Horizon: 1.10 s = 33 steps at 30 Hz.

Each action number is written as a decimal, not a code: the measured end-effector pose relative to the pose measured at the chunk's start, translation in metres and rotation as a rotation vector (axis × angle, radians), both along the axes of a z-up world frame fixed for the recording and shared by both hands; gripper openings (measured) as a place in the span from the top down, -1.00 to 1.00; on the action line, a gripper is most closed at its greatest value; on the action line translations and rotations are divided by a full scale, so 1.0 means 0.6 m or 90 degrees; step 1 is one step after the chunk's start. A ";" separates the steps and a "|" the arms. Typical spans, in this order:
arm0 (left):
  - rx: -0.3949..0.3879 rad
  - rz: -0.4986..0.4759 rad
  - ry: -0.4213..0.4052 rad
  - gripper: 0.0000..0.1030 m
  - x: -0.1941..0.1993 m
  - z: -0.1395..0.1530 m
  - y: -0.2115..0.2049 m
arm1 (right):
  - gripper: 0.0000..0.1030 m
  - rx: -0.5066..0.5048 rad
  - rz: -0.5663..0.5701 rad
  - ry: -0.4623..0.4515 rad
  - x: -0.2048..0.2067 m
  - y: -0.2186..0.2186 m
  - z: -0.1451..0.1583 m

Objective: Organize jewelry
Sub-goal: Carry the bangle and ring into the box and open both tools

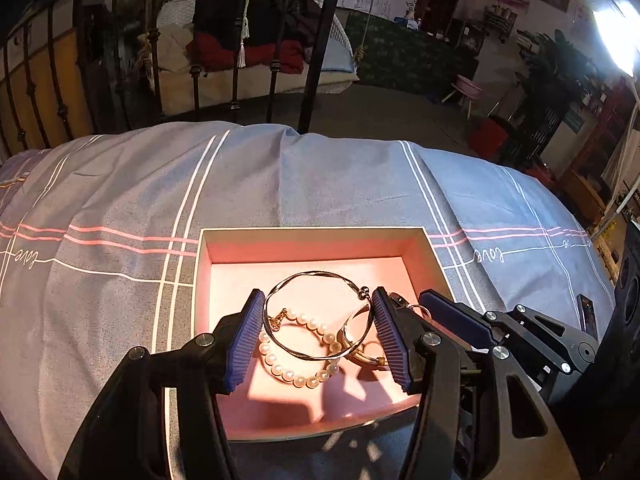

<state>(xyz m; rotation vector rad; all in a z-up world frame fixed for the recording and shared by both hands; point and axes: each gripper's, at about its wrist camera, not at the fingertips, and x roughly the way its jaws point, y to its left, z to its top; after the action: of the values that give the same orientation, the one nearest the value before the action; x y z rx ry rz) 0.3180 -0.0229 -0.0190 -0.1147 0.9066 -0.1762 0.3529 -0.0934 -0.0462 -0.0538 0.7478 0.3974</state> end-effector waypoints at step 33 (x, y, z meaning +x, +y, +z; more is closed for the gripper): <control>0.025 0.007 0.052 -0.09 0.021 -0.050 -0.003 | 0.61 -0.053 0.016 0.038 -0.002 0.012 -0.045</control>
<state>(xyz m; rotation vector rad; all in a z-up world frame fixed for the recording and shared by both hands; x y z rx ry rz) 0.3307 -0.0244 -0.0490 -0.0910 0.9908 -0.1436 0.3517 -0.0859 -0.0732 -0.1301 0.8234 0.3937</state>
